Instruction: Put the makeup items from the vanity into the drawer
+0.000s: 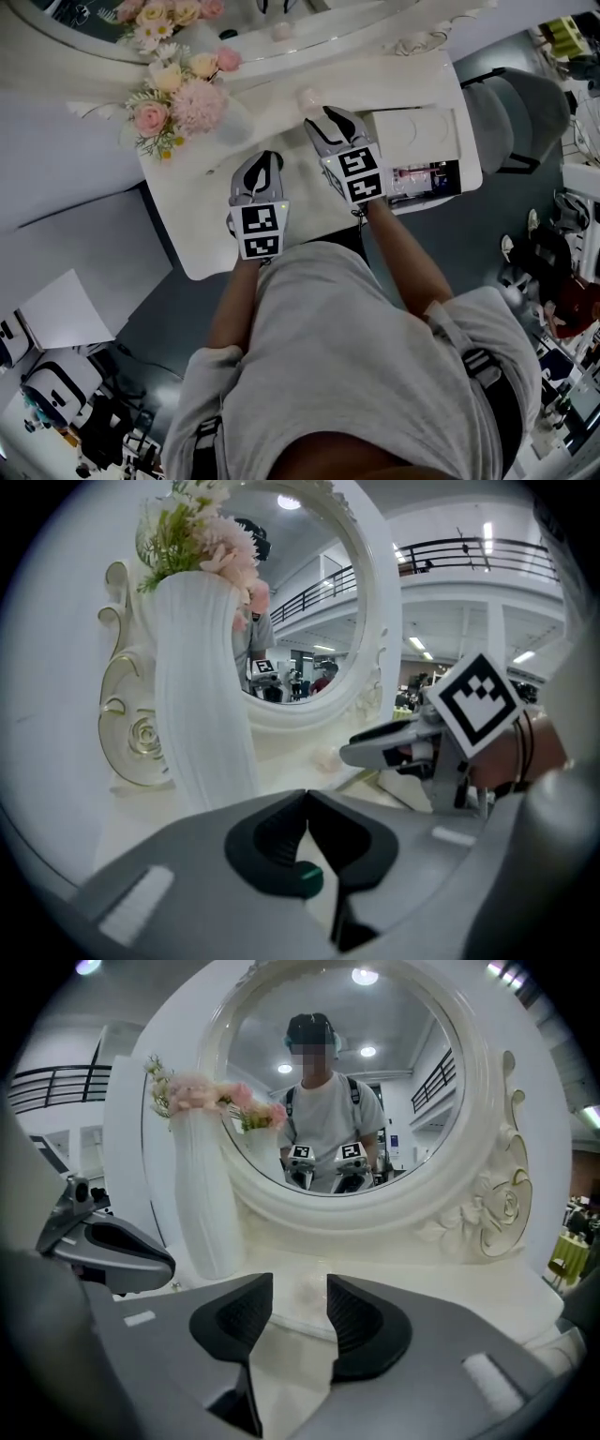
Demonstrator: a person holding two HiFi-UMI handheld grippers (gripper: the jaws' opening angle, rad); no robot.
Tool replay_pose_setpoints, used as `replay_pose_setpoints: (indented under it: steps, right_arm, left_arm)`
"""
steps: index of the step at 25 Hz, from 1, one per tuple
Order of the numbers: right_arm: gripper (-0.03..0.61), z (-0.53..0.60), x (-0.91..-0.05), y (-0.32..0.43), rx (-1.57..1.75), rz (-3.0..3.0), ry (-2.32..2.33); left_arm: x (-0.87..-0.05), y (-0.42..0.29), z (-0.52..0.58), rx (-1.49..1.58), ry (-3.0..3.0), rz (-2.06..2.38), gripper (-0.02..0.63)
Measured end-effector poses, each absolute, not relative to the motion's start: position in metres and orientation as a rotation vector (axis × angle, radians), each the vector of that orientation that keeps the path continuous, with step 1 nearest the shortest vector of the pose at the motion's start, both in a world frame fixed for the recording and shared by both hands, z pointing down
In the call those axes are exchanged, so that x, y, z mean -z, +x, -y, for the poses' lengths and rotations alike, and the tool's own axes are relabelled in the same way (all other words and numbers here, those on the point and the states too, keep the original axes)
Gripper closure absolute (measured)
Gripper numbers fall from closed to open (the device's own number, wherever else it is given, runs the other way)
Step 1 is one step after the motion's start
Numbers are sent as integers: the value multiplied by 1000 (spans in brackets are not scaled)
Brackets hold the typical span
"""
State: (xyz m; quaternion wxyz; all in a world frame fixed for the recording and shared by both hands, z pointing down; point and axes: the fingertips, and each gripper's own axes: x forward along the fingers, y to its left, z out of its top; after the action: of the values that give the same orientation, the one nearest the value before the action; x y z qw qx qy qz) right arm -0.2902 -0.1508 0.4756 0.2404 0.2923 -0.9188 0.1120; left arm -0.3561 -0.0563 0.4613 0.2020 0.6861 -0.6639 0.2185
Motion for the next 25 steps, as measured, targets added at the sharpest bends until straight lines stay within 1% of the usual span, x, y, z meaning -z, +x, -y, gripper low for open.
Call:
replay_pose_setpoints:
  steps: [3,6,9,12,14,15,19,25]
  right_arm:
    - [320,160,-486,-296,-311,2473,815]
    - [302,168,-495,-300,-299,2442,829]
    - [302,173,-504,-304,-300,2418,824]
    - [323,174,-511,-305,-310,2401,808]
    - [381,175,-512,-305,-306,2397,817]
    - [396,177,-511,-304,-301,2396,826]
    - [408,177,-506,-303,-278,2404,848]
    - [410,172,-494,-293,-272,2427,872]
  left_arm:
    - [-464,-359,55,-613,1913,1840,611]
    - [-467,-361,54,-607,1907,1833,611]
    - [-469,-362,53,-603,1905,1825,611]
    - [-470,-362,52,-599,1905,1820,611]
    - [-470,-363,51,-602,1904,1819,611]
    - [-470,-364,51,-604,1904,1820,611]
    - [-470,-367,51,-604,1902,1826,611]
    - [-468,-355,56,-601,1934,1815,611]
